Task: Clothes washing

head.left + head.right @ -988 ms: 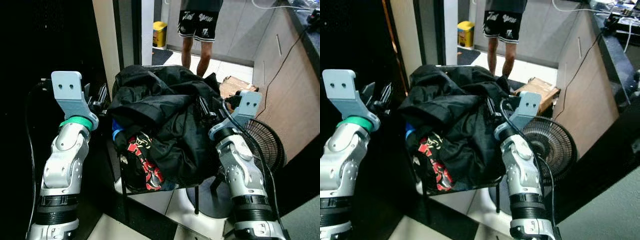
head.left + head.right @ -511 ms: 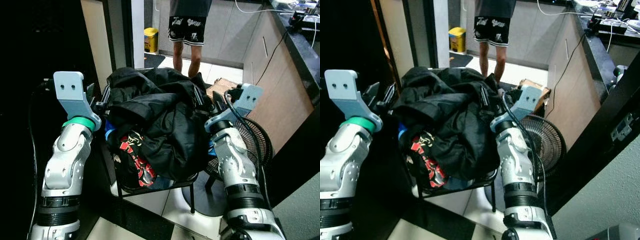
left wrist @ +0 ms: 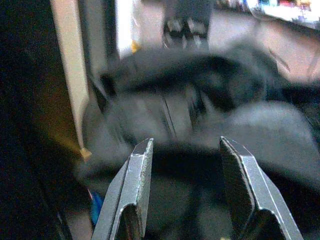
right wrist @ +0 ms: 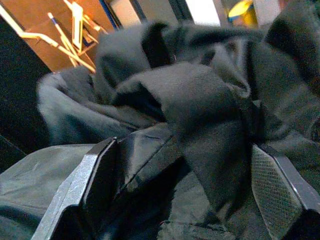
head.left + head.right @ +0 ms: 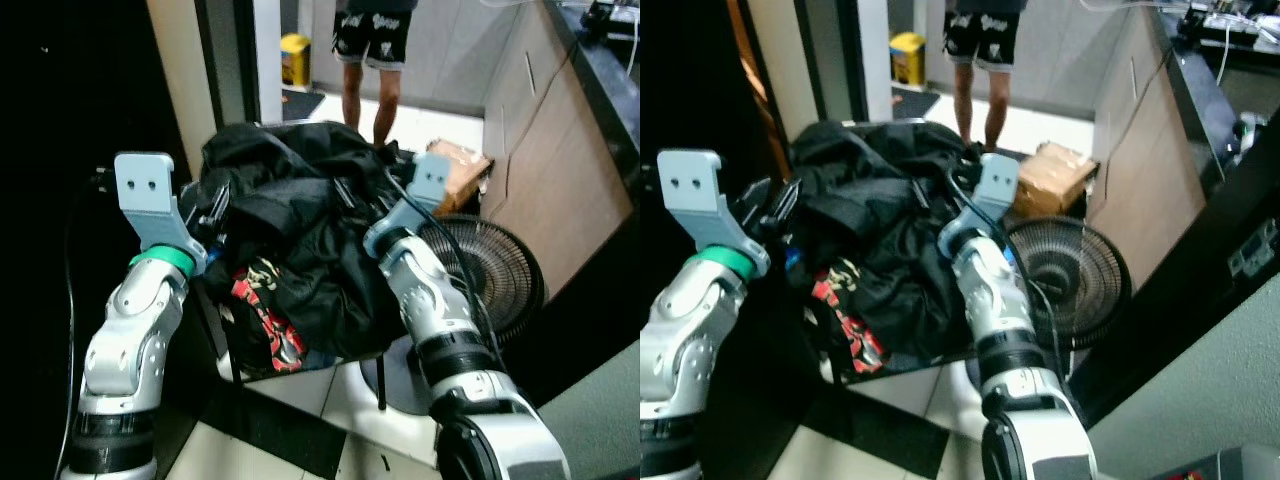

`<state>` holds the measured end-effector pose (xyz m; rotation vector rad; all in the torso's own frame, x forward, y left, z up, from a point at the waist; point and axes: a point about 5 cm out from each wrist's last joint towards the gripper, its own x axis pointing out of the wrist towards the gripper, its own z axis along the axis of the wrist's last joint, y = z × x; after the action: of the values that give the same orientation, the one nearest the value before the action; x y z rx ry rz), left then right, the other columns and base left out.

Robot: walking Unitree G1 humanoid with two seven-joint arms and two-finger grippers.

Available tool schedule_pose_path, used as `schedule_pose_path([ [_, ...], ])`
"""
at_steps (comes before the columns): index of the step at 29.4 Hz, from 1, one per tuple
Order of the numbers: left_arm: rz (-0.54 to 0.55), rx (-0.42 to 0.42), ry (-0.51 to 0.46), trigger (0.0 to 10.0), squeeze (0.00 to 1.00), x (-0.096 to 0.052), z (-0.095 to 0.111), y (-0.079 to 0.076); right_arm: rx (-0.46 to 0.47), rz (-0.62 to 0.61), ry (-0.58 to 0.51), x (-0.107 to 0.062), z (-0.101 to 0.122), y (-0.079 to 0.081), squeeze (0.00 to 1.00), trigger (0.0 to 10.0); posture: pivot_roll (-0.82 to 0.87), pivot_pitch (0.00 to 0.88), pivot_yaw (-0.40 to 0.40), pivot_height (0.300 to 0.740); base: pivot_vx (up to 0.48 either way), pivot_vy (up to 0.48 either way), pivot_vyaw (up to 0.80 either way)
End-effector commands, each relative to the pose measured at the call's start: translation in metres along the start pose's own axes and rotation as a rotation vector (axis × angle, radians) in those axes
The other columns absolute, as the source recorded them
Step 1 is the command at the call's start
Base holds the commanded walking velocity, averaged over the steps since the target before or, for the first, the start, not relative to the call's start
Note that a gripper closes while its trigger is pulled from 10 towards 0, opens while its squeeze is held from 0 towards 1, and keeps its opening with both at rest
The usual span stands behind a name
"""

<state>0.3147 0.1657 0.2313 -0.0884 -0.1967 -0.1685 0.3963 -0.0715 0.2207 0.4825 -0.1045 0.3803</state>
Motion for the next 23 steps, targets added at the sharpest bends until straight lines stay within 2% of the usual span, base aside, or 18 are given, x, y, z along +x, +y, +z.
schedule_pose_path([
  [1,-0.016,-0.008,-0.006,10.0,0.00,-0.003,0.003,-0.003,0.030,-0.003,0.029,0.001,-0.008,0.001,1.00,10.0,0.16,0.168,0.061,0.740,0.000,0.000,0.00],
  [4,-0.020,-0.008,-0.001,10.0,0.00,-0.005,0.003,-0.002,0.004,-0.025,0.045,0.003,-0.009,0.002,1.00,10.0,0.17,0.182,0.057,0.740,0.000,0.000,0.00],
  [5,-0.025,-0.004,0.006,10.0,0.00,-0.005,0.003,-0.002,-0.004,-0.045,0.070,0.004,-0.011,0.001,0.00,10.0,0.17,0.182,0.057,0.740,0.000,0.000,0.00],
  [12,-0.034,0.001,0.014,10.0,0.00,-0.006,0.003,-0.003,-0.006,-0.084,0.115,0.004,-0.015,-0.001,0.00,10.0,0.17,0.171,0.056,0.740,0.000,0.000,0.00],
  [13,-0.052,0.002,0.014,10.0,0.00,-0.004,0.005,-0.003,0.023,-0.128,0.159,0.004,-0.018,-0.004,0.00,10.0,0.17,0.154,0.060,0.740,0.000,0.000,0.00],
  [16,-0.063,0.000,0.008,10.0,0.00,-0.001,0.007,-0.004,0.036,-0.136,0.165,0.004,-0.018,-0.005,0.00,10.0,0.16,0.146,0.065,0.740,0.000,0.000,0.00],
  [17,-0.065,0.000,0.007,10.0,0.00,-0.001,0.007,-0.004,0.041,-0.132,0.158,0.004,-0.017,-0.005,0.00,8.8,0.16,0.139,0.070,0.740,0.000,0.000,0.00],
  [18,-0.068,-0.001,0.007,10.0,0.00,0.000,0.007,-0.005,0.052,-0.128,0.148,0.005,-0.016,-0.005,0.00,0.0,0.16,0.139,0.070,0.740,0.000,0.000,0.00],
  [23,-0.070,0.000,0.009,10.0,0.00,0.001,0.008,-0.006,0.060,-0.116,0.128,0.006,-0.013,-0.004,0.00,0.0,0.16,0.125,0.074,0.740,0.000,0.000,0.00],
])
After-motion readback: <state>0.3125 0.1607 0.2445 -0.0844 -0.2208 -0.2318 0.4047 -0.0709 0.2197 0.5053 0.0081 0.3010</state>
